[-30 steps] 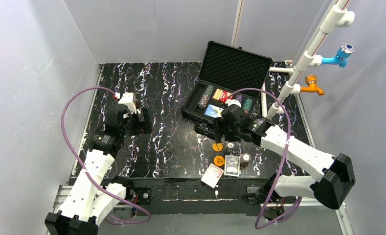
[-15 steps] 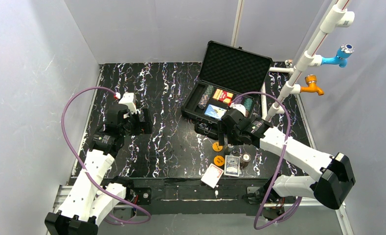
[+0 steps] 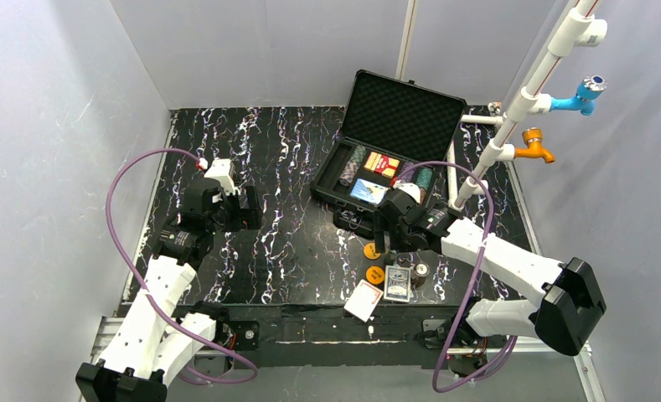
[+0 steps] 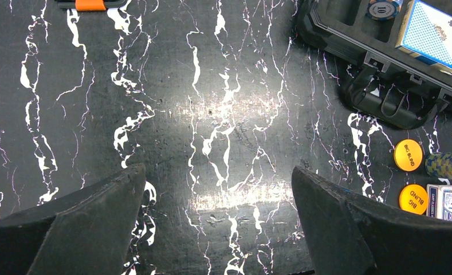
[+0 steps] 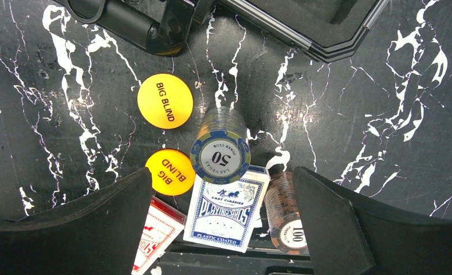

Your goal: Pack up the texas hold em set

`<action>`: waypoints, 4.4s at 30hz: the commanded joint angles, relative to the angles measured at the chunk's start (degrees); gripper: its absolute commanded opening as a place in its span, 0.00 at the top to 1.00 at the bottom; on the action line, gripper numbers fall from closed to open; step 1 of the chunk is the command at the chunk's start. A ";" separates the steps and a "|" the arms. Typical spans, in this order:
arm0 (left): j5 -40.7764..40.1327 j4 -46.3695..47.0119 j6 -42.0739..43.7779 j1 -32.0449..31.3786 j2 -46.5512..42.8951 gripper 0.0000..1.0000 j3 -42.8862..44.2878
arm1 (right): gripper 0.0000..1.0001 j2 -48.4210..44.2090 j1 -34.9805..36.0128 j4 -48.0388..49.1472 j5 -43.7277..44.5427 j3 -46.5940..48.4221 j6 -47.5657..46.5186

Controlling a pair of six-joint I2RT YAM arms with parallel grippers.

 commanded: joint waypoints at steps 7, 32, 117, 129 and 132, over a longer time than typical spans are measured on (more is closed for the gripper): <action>0.20 -1.46 0.64 -0.67 -0.14 0.01 2.07 | 0.05 2.62 0.37 4.18 1.20 -1.63 0.63; 1.07 -1.37 0.86 -1.75 0.10 0.01 2.07 | 0.56 6.85 0.31 7.67 0.67 -4.42 -0.03; 31.83 26.05 19.17 -26.75 6.97 0.35 -10.68 | 0.99 6.29 0.31 33.88 -52.22 10.81 -2.69; 28.36 26.29 19.68 -27.59 6.46 0.48 -11.12 | 0.99 6.18 0.31 39.88 -56.45 9.54 2.02; 28.17 26.15 19.44 -27.68 6.87 0.60 -10.96 | 0.99 6.00 0.31 40.82 -56.92 9.41 2.59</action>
